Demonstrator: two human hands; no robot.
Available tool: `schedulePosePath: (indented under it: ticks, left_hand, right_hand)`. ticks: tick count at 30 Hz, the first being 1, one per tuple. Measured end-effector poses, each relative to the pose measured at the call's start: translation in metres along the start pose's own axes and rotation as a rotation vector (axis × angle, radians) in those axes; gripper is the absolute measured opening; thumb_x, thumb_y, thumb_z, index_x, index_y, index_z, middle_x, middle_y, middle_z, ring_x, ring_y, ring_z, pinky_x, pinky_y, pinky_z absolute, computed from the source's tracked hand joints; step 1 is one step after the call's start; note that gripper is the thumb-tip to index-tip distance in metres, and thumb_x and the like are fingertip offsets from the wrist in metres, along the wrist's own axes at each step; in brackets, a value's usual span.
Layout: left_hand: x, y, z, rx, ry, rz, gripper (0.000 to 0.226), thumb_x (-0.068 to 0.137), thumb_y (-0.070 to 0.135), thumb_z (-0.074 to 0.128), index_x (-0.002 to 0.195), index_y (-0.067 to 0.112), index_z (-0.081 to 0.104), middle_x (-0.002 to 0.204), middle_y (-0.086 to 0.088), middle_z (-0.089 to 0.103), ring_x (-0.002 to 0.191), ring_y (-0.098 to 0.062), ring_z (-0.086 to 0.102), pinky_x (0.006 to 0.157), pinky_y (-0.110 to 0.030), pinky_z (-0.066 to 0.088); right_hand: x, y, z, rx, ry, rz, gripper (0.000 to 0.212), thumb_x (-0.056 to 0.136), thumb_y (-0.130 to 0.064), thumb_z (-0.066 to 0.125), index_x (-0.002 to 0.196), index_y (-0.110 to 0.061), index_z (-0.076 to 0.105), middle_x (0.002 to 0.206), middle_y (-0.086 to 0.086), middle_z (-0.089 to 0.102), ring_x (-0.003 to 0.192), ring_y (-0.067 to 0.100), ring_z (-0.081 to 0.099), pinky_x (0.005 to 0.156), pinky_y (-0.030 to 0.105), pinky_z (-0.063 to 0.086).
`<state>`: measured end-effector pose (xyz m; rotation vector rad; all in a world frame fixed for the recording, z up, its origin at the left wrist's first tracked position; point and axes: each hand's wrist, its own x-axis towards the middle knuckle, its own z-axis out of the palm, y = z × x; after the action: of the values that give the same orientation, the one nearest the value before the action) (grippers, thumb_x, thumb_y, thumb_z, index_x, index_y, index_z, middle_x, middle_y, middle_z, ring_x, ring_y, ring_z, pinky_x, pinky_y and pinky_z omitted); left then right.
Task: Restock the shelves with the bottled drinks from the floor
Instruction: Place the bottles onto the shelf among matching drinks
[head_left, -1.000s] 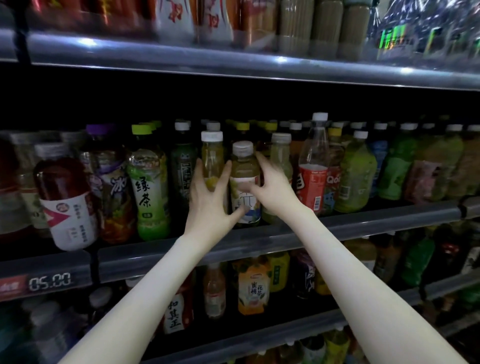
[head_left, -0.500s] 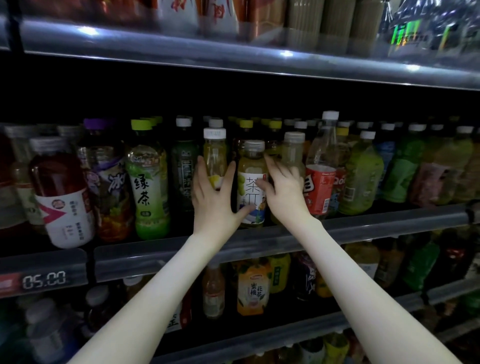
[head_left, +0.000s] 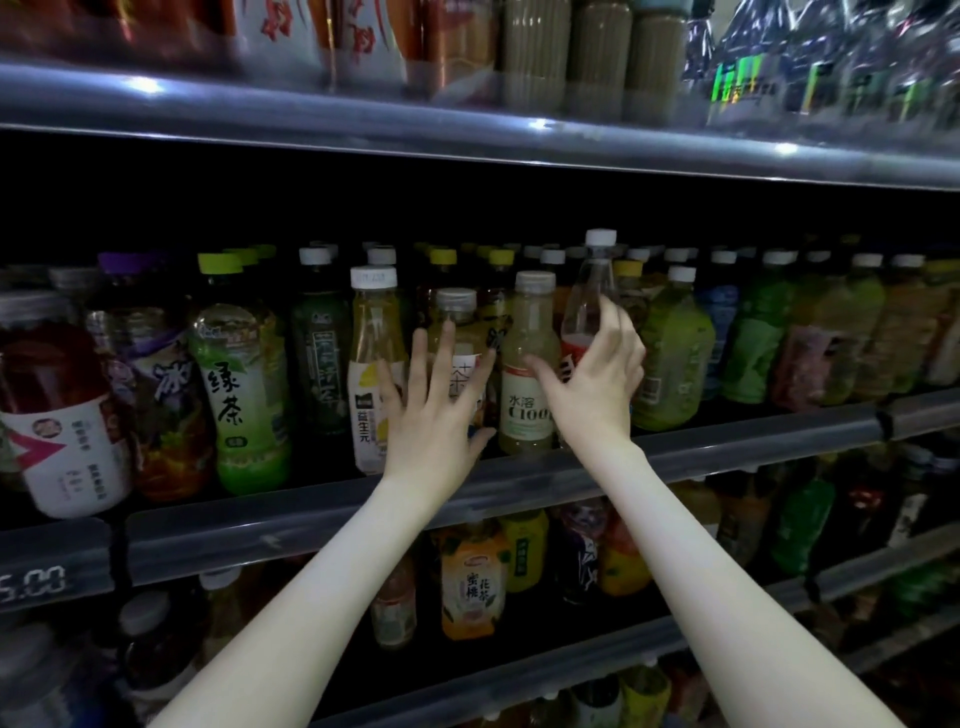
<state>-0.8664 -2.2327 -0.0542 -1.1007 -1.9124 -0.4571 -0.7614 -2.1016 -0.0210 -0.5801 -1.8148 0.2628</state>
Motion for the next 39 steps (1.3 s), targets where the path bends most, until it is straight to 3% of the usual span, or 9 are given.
schedulePosePath:
  ticks: [7,10,14,19,22,25,30,34,39]
  left_hand:
    - [0.002,0.017,-0.001,-0.064,-0.006,-0.061,0.087,0.076,0.033,0.076,0.149,0.026,0.030,0.158,-0.011,-0.003,0.144,-0.035,-0.009,0.108,-0.054,-0.025]
    - [0.008,0.040,-0.007,-0.148,0.020,-0.074,0.085,0.083,0.033,0.069,0.151,0.031,0.018,0.159,-0.011,-0.011,0.145,-0.036,-0.014,0.108,-0.059,-0.017]
    - [0.014,0.078,-0.011,-0.253,0.136,-0.039,0.082,0.085,0.031,0.068,0.152,0.029,0.021,0.158,-0.017,-0.004,0.145,-0.038,-0.009,0.108,-0.065,-0.005]
    - [0.026,0.168,-0.009,-0.409,0.231,0.033,0.078,0.082,0.037,0.057,0.150,0.022,0.022,0.155,-0.018,0.016,0.145,-0.038,0.009,0.110,-0.063,0.008]
    - [0.044,0.233,-0.003,-0.573,0.229,0.094,0.078,0.084,0.041,0.048,0.151,0.019,0.016,0.151,-0.010,0.035,0.145,-0.026,0.014,0.115,-0.052,0.008]
    - [0.061,0.299,0.007,-0.710,0.194,0.180,0.075,0.085,0.041,0.050,0.150,0.016,0.021,0.145,0.001,0.044,0.142,-0.018,0.024,0.116,-0.039,0.012]
    - [0.083,0.383,0.035,-0.673,0.034,0.320,0.060,0.088,0.041,0.048,0.145,0.022,0.039,0.135,0.001,0.057,0.132,-0.021,0.044,0.111,-0.033,0.019]
    - [0.114,0.422,0.072,-0.598,-0.022,0.240,0.059,0.084,0.035,0.059,0.140,0.021,0.047,0.130,-0.010,0.060,0.123,-0.029,0.053,0.102,-0.041,0.039]
    - [0.166,0.452,0.118,-0.550,0.030,0.040,0.059,0.087,0.023,0.067,0.142,0.019,0.046,0.138,-0.020,0.049,0.127,-0.038,0.045,0.104,-0.048,0.037]
  right_hand:
    - [0.014,0.023,-0.018,0.117,-0.187,0.182,0.084,0.090,-0.027,0.065,0.152,-0.008,0.012,0.146,0.014,0.036,0.138,0.026,0.025,0.107,0.035,0.031]
    - [0.015,0.022,-0.026,0.173,-0.152,0.181,0.082,0.083,-0.022,0.072,0.148,-0.006,0.023,0.139,0.012,0.039,0.134,0.025,0.029,0.104,0.027,0.029]
    - [-0.005,0.031,-0.046,0.342,-0.028,0.089,0.078,0.076,-0.020,0.079,0.140,-0.011,0.034,0.122,-0.006,0.034,0.124,0.016,0.040,0.099,0.015,0.034]
    - [0.001,0.068,-0.117,0.492,0.073,-0.031,0.075,0.076,-0.029,0.078,0.138,-0.018,0.037,0.129,-0.008,0.037,0.126,0.013,0.043,0.099,0.032,0.047]
    - [0.015,0.108,-0.175,0.537,0.029,-0.025,0.070,0.078,-0.021,0.079,0.136,-0.022,0.040,0.130,-0.004,0.043,0.124,0.008,0.047,0.097,0.026,0.048]
    - [0.025,0.164,-0.226,0.519,-0.042,0.085,0.065,0.078,-0.017,0.079,0.132,-0.025,0.043,0.125,-0.004,0.056,0.117,0.007,0.056,0.094,0.027,0.051]
    - [0.033,0.259,-0.281,0.517,-0.017,0.329,0.063,0.074,-0.009,0.081,0.126,-0.021,0.047,0.110,-0.010,0.064,0.100,0.003,0.065,0.083,0.024,0.056]
    - [0.052,0.324,-0.299,0.516,0.080,0.454,0.061,0.075,-0.013,0.081,0.120,-0.030,0.044,0.109,-0.015,0.057,0.098,0.001,0.061,0.085,0.028,0.055]
    - [0.098,0.396,-0.300,0.534,0.108,0.447,0.065,0.074,-0.013,0.081,0.123,-0.030,0.041,0.112,-0.009,0.055,0.098,0.003,0.061,0.088,0.036,0.054]
